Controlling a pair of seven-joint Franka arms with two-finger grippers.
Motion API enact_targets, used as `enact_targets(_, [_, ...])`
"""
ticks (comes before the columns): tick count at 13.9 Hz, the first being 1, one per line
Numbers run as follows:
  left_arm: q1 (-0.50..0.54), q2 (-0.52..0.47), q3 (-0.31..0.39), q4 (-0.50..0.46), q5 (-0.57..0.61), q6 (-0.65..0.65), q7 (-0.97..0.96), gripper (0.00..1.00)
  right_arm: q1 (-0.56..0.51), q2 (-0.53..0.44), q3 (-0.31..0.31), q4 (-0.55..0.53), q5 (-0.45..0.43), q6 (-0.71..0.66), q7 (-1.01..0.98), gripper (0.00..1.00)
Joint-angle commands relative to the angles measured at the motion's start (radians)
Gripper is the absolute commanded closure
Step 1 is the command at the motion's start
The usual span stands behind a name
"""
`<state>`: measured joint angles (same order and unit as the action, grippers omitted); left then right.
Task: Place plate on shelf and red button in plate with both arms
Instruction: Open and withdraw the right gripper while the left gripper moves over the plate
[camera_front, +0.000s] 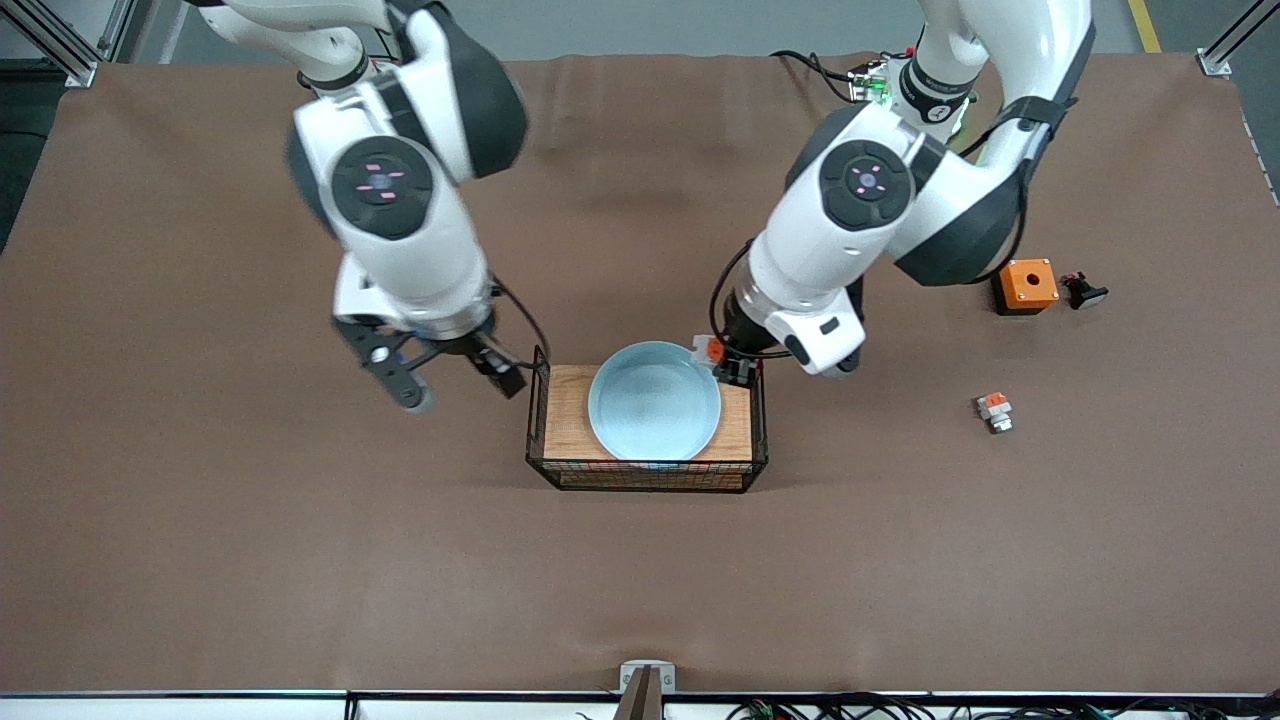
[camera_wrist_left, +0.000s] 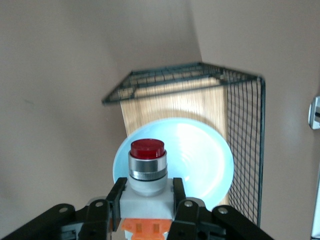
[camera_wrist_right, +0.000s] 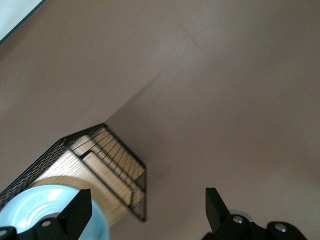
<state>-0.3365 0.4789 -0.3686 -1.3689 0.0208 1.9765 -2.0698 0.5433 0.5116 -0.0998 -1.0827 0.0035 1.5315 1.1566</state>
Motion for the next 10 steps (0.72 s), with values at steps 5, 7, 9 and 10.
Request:
enact_targets(5, [-0.303,0.127,0.247,0.146,0.021,0.047,-0.133,0.73,-0.232,-0.093,0.011,-0.020,0.015,-0.137,-0.650,0.00])
enact_targets(7, [-0.341,0.150,0.290,0.146,0.021,0.076,-0.142,0.73,-0.299,-0.108,0.009,-0.022,0.013,-0.165,-0.803,0.00])
enact_targets(9, [-0.343,0.181,0.301,0.149,0.021,0.131,-0.150,0.73,-0.370,-0.111,0.009,-0.022,0.013,-0.186,-0.952,0.00])
enact_targets(10, [-0.345,0.197,0.315,0.149,0.021,0.148,-0.150,0.72,-0.399,-0.111,0.009,-0.022,0.007,-0.198,-1.012,0.00])
